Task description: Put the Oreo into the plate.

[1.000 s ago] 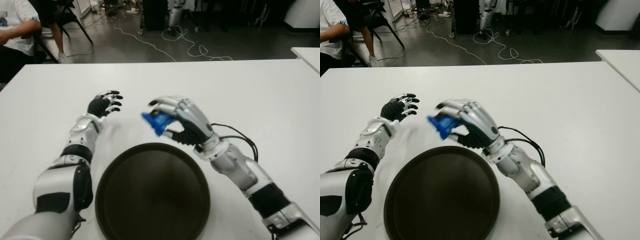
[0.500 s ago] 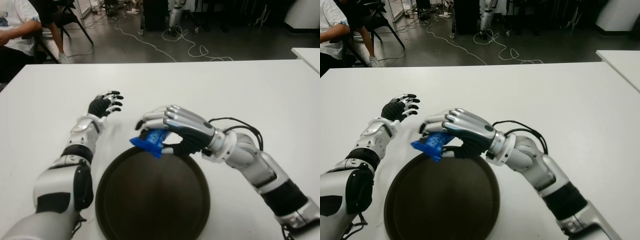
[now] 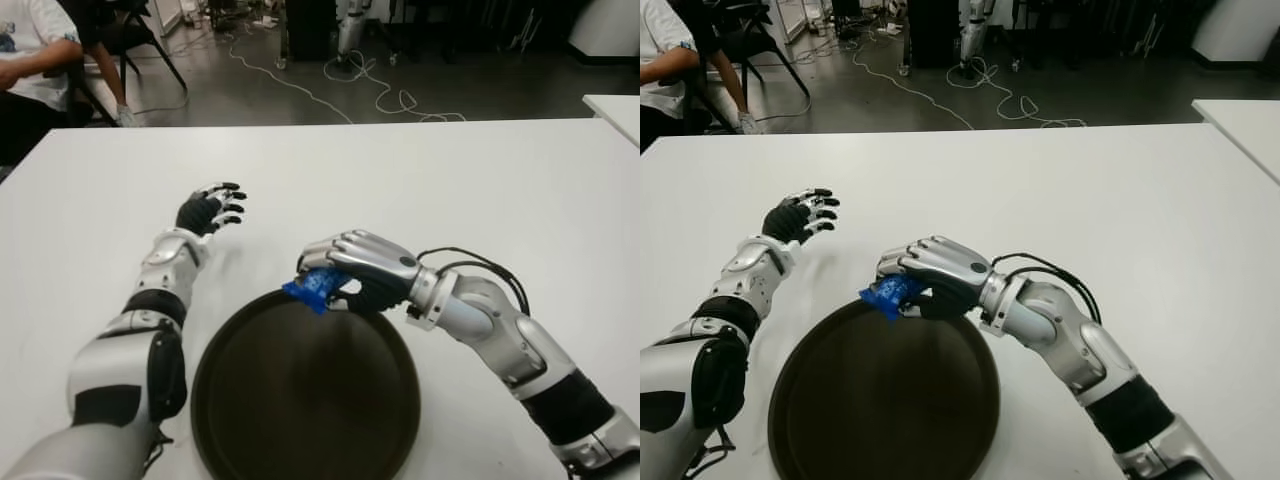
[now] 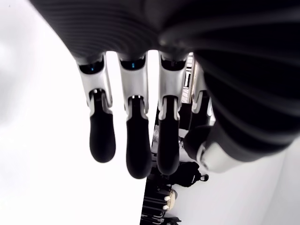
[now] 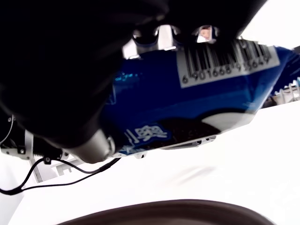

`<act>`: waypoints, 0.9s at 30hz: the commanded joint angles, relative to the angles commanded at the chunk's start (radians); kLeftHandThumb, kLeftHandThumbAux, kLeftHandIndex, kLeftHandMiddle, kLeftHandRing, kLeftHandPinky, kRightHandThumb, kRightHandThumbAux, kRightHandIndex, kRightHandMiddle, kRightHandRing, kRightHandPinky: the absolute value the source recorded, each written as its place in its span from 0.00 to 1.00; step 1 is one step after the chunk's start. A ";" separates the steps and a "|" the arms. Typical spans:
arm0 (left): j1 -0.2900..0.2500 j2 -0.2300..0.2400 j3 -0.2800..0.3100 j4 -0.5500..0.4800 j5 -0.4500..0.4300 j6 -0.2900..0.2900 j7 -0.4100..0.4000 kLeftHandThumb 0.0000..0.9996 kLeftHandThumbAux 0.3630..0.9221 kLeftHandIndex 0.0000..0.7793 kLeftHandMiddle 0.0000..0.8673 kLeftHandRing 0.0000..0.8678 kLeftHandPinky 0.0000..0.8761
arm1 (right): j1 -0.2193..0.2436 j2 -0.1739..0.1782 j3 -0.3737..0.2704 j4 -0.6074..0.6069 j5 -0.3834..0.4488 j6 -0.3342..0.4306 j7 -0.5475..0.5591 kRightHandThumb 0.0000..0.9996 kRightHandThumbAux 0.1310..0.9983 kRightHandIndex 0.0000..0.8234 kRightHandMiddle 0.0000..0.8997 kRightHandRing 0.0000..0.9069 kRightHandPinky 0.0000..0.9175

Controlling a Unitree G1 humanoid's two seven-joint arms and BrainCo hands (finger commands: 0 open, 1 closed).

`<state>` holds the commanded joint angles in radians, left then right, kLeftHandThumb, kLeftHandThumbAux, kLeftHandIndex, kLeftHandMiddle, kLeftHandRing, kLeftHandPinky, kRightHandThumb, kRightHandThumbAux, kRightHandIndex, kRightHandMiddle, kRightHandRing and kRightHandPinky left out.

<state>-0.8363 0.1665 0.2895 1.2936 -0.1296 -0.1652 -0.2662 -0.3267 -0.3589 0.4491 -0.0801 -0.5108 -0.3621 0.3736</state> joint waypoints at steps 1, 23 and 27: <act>0.000 -0.001 -0.001 -0.001 0.001 -0.003 0.002 0.83 0.56 0.55 0.54 0.61 0.62 | 0.000 0.001 0.001 -0.003 0.005 0.010 0.012 0.70 0.69 0.52 0.78 0.81 0.82; 0.004 -0.004 -0.011 -0.006 0.005 -0.011 0.016 0.83 0.56 0.55 0.54 0.60 0.62 | -0.025 0.080 0.024 0.131 -0.013 0.048 0.001 0.70 0.69 0.52 0.80 0.81 0.77; 0.004 -0.005 -0.012 -0.006 0.005 -0.012 0.016 0.83 0.56 0.54 0.54 0.61 0.62 | -0.032 0.101 0.030 0.161 -0.016 0.069 0.001 0.70 0.69 0.52 0.80 0.80 0.77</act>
<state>-0.8326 0.1620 0.2778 1.2873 -0.1242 -0.1771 -0.2504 -0.3583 -0.2576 0.4791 0.0808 -0.5267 -0.2931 0.3744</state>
